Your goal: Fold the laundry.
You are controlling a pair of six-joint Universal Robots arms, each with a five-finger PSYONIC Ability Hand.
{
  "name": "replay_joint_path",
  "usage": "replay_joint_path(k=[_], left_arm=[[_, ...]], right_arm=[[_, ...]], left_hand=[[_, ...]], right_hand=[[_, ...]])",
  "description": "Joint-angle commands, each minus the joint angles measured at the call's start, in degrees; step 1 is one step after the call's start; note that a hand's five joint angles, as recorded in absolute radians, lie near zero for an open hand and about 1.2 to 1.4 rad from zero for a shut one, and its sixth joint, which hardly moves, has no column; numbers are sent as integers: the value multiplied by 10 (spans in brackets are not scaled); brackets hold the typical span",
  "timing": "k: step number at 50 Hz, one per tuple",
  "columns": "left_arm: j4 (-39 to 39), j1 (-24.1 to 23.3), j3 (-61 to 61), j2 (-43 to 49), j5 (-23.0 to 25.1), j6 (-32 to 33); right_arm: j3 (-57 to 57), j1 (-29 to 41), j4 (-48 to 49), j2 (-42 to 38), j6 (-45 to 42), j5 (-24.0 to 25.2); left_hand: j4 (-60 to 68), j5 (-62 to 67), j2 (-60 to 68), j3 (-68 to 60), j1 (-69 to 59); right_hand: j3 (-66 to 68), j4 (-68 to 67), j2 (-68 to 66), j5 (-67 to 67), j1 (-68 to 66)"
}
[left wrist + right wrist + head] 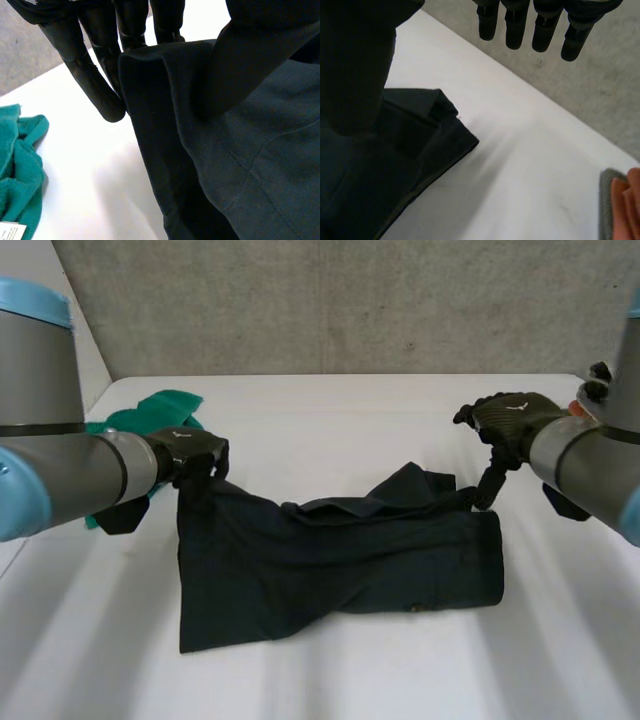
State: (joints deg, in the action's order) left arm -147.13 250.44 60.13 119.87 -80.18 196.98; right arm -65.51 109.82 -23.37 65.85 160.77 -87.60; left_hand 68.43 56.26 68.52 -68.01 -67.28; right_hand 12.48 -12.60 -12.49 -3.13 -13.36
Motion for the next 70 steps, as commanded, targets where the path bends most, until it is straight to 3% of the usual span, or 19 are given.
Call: replay_joint_path(k=[1, 11, 19, 28, 35, 39, 43, 45, 51, 59, 63, 64, 68, 70], left_arm=[[-28, 0, 65, -56, 4, -2], [-53, 9, 113, -89, 15, -3], [-63, 11, 118, -83, 11, 3], [-76, 10, 101, -51, -9, 5], [-76, 10, 95, -38, -15, 4], [-76, 8, 97, -36, -15, 4], [-76, 7, 99, -32, -15, 5], [-76, 6, 97, -26, -15, 5], [-79, 4, 59, 4, -18, 6], [-97, -5, -191, 22, -40, -10], [-206, -1, -298, -11, -73, -80], [-274, 0, -314, -34, -89, -118], [-399, 1, -284, -80, -107, -181], [-434, 4, -261, -89, -107, -191]], right_arm=[[-95, -28, -15, 100, -41, 58], [-218, -95, -63, 176, -20, 131], [-312, -122, -60, 234, -29, 184], [-378, -125, -56, 292, -34, 204], [-427, -116, 23, 295, -44, 198], [-443, -100, 75, 273, -39, 190], [-451, -81, 114, 244, -31, 172], [-444, -66, 140, 220, -29, 158], [-374, -23, 214, 149, -31, 102], [-106, 8, 298, 85, -15, 17], [5, 6, 393, 72, 37, -10], [28, 4, 455, 72, 69, -24], [77, 8, 538, 68, 109, -56], [93, 9, 527, 65, 106, -59]], left_hand=[[116, 137, 115, -120, -127], [116, 137, 115, -120, -127], [116, 137, 115, -120, -127], [116, 137, 115, -120, -127], [116, 137, 115, -120, -127], [116, 137, 115, -120, -127], [116, 137, 115, -120, -127], [116, 137, 115, -120, -127], [116, 137, 115, -120, -127], [116, 137, 115, -120, -127], [116, 137, 115, -120, -127], [116, 137, 115, -120, -127], [116, 137, 115, -120, -127], [116, 137, 115, -120, -127]], right_hand=[[163, -162, -163, -157, -155], [382, -381, -382, -376, -373], [339, -338, -339, -332, -330], [255, -253, -254, -248, -246], [211, -210, -211, -204, -202], [268, -267, -268, -261, -259], [513, -512, -513, -506, -504], [675, -674, -675, -668, -666], [675, -674, -675, -669, -666], [675, -674, -675, -669, -666], [675, -674, -675, -669, -666], [675, -674, -675, -669, -666], [675, -674, -675, -669, -666], [675, -674, -675, -669, -666]])
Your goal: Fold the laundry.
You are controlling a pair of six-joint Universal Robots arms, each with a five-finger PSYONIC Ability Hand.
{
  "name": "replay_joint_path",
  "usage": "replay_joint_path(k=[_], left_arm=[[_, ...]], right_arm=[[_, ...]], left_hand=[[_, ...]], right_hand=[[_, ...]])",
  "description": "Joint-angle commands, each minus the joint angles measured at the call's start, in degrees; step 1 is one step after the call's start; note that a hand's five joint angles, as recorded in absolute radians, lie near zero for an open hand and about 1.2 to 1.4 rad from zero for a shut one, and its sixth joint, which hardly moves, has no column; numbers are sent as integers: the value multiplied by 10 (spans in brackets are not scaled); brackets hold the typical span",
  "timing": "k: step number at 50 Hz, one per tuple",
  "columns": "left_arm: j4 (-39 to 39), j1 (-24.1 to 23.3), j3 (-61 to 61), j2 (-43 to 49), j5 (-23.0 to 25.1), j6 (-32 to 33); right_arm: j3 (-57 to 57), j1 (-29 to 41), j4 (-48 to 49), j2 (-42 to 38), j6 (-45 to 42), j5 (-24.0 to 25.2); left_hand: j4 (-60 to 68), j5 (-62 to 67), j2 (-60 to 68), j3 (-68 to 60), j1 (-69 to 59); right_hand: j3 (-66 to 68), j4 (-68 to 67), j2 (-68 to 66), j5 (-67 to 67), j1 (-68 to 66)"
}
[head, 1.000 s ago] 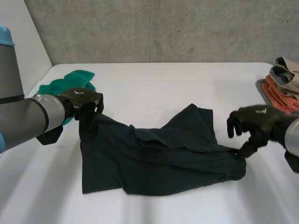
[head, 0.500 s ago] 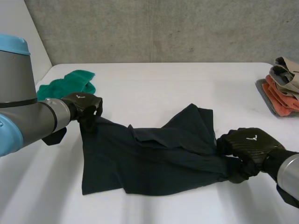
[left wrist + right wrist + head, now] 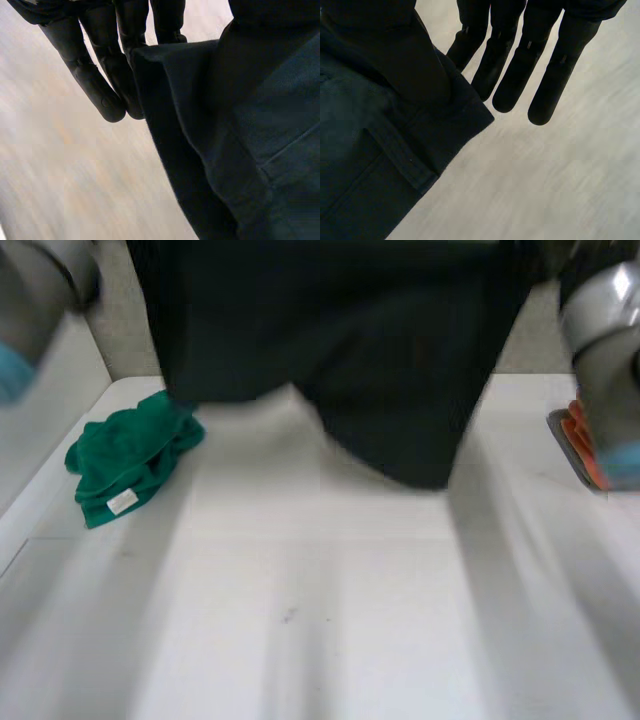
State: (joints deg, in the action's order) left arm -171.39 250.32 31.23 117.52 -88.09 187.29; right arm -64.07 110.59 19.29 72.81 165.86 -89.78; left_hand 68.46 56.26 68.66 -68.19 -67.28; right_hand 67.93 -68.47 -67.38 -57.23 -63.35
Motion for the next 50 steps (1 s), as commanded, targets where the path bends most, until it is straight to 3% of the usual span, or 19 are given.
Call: replay_joint_path(k=[1, 13, 24, 30, 35, 42, 46, 50], left_arm=[[-211, 7, 50, -67, -26, -95], [-191, 14, 196, -14, -11, -61], [-186, 19, 415, 66, -19, 27], [-179, 12, 492, 40, -15, 81], [-157, 10, 539, -18, -9, 118], [-25, 3, 591, -126, 1, 190], [133, -24, 618, -179, 10, 273], [239, -41, 635, -195, 19, 326]], right_arm=[[92, 3, 82, -11, 54, -32], [80, 21, -59, -77, 47, 41], [-133, 13, -92, -167, -23, 63], [-198, 9, -97, -172, -68, 68], [-229, 9, -124, -126, -92, 78], [-249, -6, -298, -8, -163, 96], [-242, -30, -460, 40, -274, 96], [-244, -43, -577, 52, -367, 95]], left_hand=[[115, 137, 113, -118, -127], [115, 137, 113, -118, -127], [115, 137, 113, -118, -127], [115, 137, 113, -118, -127], [115, 137, 113, -118, -127], [115, 137, 113, -118, -127], [115, 137, 113, -118, -127], [115, 137, 113, -118, -127]], right_hand=[[121, -115, -126, -128, -167], [121, -115, -126, -128, -167], [121, -115, -126, -128, -167], [121, -115, -126, -128, -167], [121, -115, -126, -128, -167], [121, -115, -126, -128, -167], [121, -115, -126, -128, -167], [121, -115, -126, -128, -167]])
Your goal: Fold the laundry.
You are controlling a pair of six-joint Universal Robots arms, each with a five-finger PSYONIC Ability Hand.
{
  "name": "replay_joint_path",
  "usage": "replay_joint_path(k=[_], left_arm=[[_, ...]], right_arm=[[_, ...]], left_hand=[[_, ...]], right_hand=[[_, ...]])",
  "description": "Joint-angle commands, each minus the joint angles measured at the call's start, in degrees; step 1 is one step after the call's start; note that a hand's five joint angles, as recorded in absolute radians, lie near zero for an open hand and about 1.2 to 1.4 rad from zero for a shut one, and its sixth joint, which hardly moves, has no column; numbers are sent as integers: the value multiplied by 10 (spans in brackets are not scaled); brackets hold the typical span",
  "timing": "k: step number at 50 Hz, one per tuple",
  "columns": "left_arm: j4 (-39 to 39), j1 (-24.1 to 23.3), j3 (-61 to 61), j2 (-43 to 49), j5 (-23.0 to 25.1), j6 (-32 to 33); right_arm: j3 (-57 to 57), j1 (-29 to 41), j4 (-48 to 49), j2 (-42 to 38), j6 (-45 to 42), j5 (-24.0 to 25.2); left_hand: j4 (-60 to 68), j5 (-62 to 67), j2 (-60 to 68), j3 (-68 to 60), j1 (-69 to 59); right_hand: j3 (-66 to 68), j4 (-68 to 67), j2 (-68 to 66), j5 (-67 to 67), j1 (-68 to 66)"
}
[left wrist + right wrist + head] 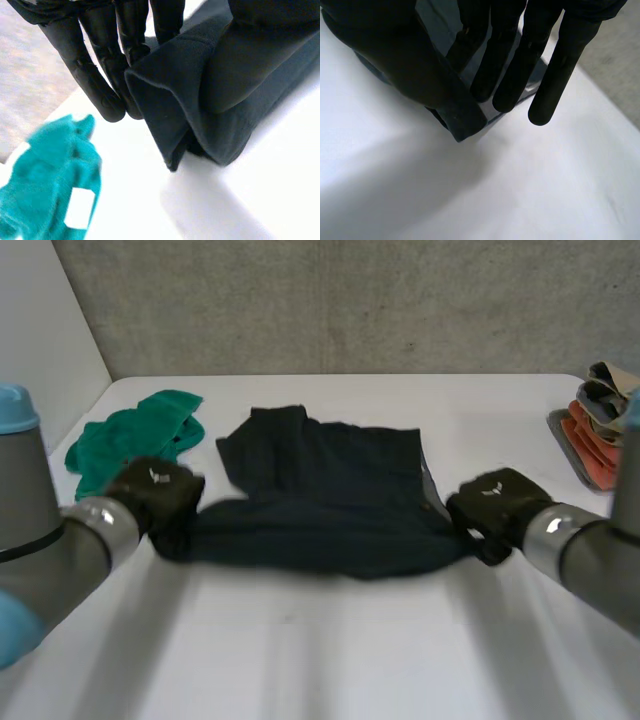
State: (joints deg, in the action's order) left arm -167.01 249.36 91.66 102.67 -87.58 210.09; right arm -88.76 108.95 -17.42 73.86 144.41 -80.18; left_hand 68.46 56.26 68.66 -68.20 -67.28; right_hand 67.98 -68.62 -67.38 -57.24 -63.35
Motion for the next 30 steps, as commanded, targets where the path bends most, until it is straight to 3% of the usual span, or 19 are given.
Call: replay_joint_path(k=[1, 7, 15, 19, 23, 30], left_arm=[[208, -34, 34, -48, 15, 105], [205, -51, 35, -35, 27, 111], [86, -47, -70, 58, 15, 103], [7, -41, -214, 92, 21, 88], [-73, -38, -340, 92, 26, 38], [-264, -5, -462, 90, -20, -143]], right_arm=[[1, -27, -230, 41, -168, -1], [-14, -15, -256, 30, -185, 1], [35, 25, -130, -27, -116, -2], [152, 36, -21, -59, -28, -27], [246, 36, 103, -61, 70, -67], [305, 28, 381, -28, 200, -123]], left_hand=[[115, 137, 113, -118, -127], [115, 137, 113, -118, -127], [115, 137, 113, -118, -127], [115, 137, 113, -118, -127], [115, 137, 113, -118, -127], [115, 137, 113, -118, -127]], right_hand=[[120, -114, -126, -128, -167], [120, -114, -126, -128, -167], [120, -114, -126, -128, -167], [120, -114, -126, -128, -167], [120, -114, -126, -128, -167], [120, -114, -126, -128, -167]])
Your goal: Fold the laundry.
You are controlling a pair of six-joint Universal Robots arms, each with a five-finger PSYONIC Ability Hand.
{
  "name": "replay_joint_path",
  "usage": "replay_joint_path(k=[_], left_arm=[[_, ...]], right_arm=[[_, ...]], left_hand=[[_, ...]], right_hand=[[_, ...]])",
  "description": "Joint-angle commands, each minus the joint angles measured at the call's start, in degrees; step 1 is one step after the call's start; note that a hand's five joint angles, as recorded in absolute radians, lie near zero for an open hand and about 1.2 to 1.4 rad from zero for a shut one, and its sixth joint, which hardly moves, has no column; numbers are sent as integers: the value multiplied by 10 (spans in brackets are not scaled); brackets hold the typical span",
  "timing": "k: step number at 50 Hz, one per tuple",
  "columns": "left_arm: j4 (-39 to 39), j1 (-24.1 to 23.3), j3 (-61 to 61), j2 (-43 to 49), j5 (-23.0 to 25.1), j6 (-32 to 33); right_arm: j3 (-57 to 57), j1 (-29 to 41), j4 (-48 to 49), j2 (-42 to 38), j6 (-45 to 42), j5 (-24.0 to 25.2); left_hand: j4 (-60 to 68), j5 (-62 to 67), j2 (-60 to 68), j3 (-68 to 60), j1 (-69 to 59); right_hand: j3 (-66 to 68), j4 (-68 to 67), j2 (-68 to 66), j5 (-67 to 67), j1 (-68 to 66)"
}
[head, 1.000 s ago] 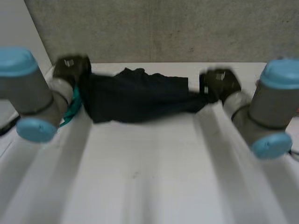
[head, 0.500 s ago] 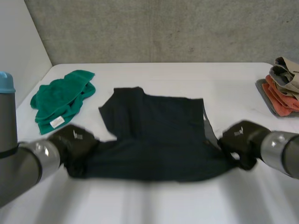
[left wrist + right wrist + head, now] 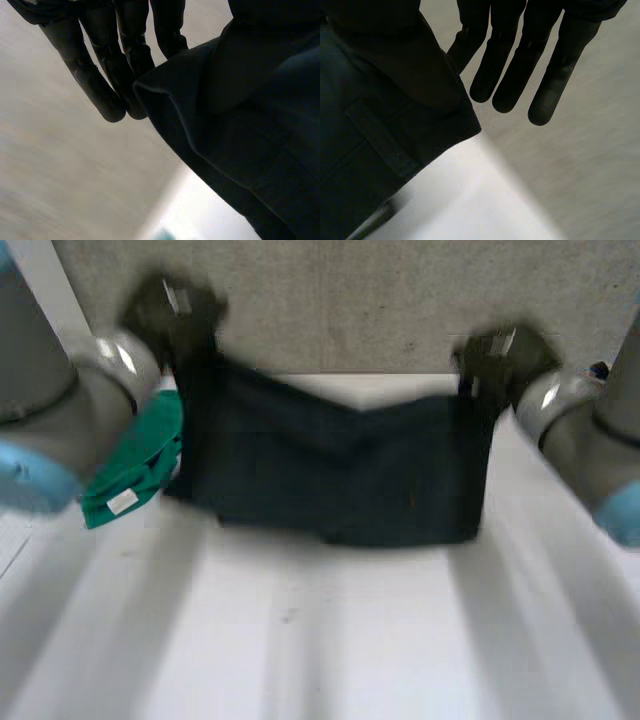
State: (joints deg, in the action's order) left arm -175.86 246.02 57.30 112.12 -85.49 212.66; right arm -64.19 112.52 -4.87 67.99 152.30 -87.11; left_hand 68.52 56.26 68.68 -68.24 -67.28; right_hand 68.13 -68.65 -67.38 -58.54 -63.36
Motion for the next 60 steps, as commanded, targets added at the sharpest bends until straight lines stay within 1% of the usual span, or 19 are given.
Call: replay_joint_path(k=[1, 2, 4, 9, 13, 19, 25, 28, 34, 39, 40, 43, 46, 47, 49, 50, 54, 57, 60], left_arm=[[-191, 29, -124, -2, -44, -185], [-208, 30, -130, -1, -50, -213], [-209, 31, -131, 3, -50, -230], [-179, 27, -115, 16, -45, -242], [-166, 27, -65, 21, -47, -241], [-164, 19, 66, 29, -37, -226], [-159, 6, 200, 63, -15, -182], [-150, 1, 241, 70, -18, -162], [-79, -17, 313, 42, -38, -124], [-17, -33, 342, -7, -49, -121], [3, -39, 351, -24, -48, -121], [37, -46, 362, -44, -48, -118], [81, -53, 374, -59, -49, -118], [101, -56, 379, -61, -49, -118], [119, -60, 384, -65, -49, -118], [135, -62, 390, -65, -48, -117], [152, -66, 394, -72, -49, -106], [145, -62, 391, -88, -50, -96], [127, -40, 382, -117, -54, -87]], right_arm=[[63, -7, 280, 32, 125, -57], [65, -7, 317, 33, 125, -61], [70, -4, 328, 33, 122, -59], [72, 5, 297, 26, 121, -41], [50, 5, 264, 17, 122, -22], [-47, -14, 213, -3, 120, -3], [-191, -38, 187, -42, 105, 35], [-236, -47, 184, -61, 80, 50], [-315, -78, 173, -58, 20, 65], [-342, -86, 131, -16, -10, 66], [-349, -87, 105, 0, -23, 69], [-356, -92, 54, 26, -47, 73], [-363, -109, -27, 57, -87, 81], [-366, -117, -70, 70, -107, 86], [-370, -122, -102, 78, -121, 90], [-376, -127, -127, 85, -134, 94], [-392, -135, -142, 99, -160, 113], [-402, -142, -142, 108, -167, 120], [-410, -150, -139, 118, -168, 125]], left_hand=[[115, 137, 113, -118, -127], [115, 137, 113, -118, -127], [115, 137, 113, -118, -127], [115, 137, 113, -118, -127], [115, 137, 113, -118, -127], [115, 137, 113, -118, -127], [115, 137, 113, -118, -127], [115, 137, 113, -118, -127], [115, 137, 113, -118, -127], [115, 137, 113, -118, -127], [115, 137, 113, -118, -127], [45, 67, 43, -47, -57], [-38, -15, -40, 35, 26], [-96, -74, -98, 94, 84], [-206, -183, -207, 203, 193], [-336, -314, -338, 333, 324], [-554, -531, -556, 551, 542], [-585, -563, -587, 582, 573], [-585, -563, -587, 582, 573]], right_hand=[[119, -113, -126, -115, -166], [119, -113, -126, -115, -166], [119, -113, -126, -115, -166], [119, -113, -126, -115, -166], [119, -113, -126, -115, -166], [119, -113, -126, -115, -166], [119, -113, -126, -115, -166], [119, -113, -126, -115, -166], [119, -113, -126, -115, -166], [119, -113, -126, -115, -166], [119, -113, -126, -115, -166], [119, -113, -126, -115, -166], [119, -113, -126, -115, -166], [119, -113, -126, -115, -166], [119, -113, -126, -115, -166], [119, -113, -126, -115, -166], [119, -113, -126, -115, -166], [119, -113, -126, -115, -166], [119, -113, -126, -115, -166]])
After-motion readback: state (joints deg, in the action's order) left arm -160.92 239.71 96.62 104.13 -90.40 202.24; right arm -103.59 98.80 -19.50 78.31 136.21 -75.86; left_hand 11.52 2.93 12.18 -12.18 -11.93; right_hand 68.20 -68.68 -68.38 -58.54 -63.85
